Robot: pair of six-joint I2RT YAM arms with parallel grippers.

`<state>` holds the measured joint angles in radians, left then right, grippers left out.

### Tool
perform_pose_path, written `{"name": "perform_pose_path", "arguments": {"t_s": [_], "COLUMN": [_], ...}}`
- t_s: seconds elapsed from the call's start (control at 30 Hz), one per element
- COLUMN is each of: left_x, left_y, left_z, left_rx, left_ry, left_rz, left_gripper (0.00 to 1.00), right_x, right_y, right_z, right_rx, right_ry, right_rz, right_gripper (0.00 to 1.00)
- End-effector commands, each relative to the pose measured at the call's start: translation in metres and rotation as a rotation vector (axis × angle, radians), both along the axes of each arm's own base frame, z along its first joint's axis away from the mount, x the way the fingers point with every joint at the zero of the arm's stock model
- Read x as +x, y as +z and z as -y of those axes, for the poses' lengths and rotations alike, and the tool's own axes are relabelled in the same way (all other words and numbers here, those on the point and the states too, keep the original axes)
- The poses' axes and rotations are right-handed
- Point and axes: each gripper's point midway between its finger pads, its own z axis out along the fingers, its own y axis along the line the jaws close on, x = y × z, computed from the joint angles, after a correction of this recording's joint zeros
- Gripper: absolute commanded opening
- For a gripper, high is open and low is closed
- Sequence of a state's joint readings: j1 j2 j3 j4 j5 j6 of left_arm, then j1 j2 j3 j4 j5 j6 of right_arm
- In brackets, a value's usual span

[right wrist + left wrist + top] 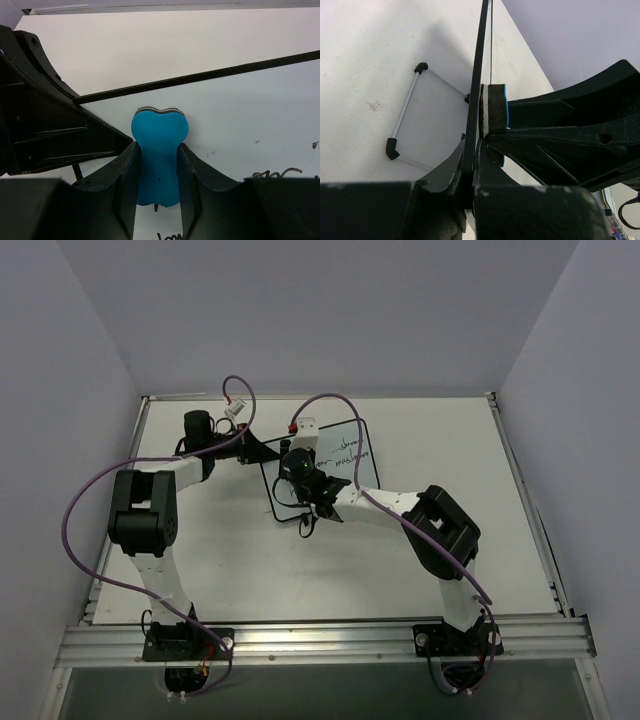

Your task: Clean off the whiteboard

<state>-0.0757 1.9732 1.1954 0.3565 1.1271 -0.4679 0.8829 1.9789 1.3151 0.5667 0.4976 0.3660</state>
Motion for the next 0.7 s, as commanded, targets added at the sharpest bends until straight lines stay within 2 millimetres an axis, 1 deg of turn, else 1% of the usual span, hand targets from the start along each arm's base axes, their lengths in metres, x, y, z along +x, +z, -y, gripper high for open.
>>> {"name": "perform_pose_path", "arguments": {"t_s": [0.0,0.27,0.33,0.37,0.4,0.47,0.53,0.57,0.6,0.63,0.67], "left_x": [0.030,0.030,0.030,0.030,0.030,0.030,0.030,0.030,0.030,0.030,0.030], "left_y": [-0.045,-0.045,-0.045,-0.045,-0.045,-0.044,-0.045,-0.044,-0.045,-0.045,-0.045], "left_z": [-0.028,-0.029,-0.029,-0.029,-0.029,-0.029,-0.029,-0.029,-0.029,-0.029,-0.029], "left_rx": [0.181,0.180,0.180,0.180,0.180,0.179,0.179,0.178,0.179,0.178,0.179], "left_ry": [0.166,0.166,0.166,0.166,0.166,0.165,0.165,0.164,0.163,0.164,0.163], "left_rz": [0.095,0.095,0.095,0.095,0.095,0.097,0.095,0.098,0.095,0.094,0.095], "left_gripper": [0.02,0.02,0.02,0.02,0.02,0.02,0.02,0.02,0.02,0.02,0.02], "right_x": [0.016,0.027,0.031,0.032,0.033,0.037,0.040,0.044,0.043,0.044,0.047], "right_y": [0.003,-0.016,-0.015,-0.019,-0.018,-0.020,-0.021,-0.021,-0.024,-0.024,-0.022], "right_z": [0.016,0.057,0.068,0.074,0.078,0.093,0.102,0.113,0.122,0.128,0.138], "right_rx": [-0.005,-0.068,-0.063,-0.071,-0.064,-0.067,-0.063,-0.064,-0.069,-0.068,-0.066], "right_ry": [-0.080,-0.195,-0.213,-0.220,-0.223,-0.242,-0.251,-0.271,-0.282,-0.290,-0.306], "right_rz": [0.020,0.012,0.010,0.004,0.005,-0.002,-0.005,-0.007,-0.011,-0.012,-0.010], "right_gripper": [0.00,0.00,0.00,0.00,0.00,0.00,0.00,0.00,0.00,0.00,0.00]}}
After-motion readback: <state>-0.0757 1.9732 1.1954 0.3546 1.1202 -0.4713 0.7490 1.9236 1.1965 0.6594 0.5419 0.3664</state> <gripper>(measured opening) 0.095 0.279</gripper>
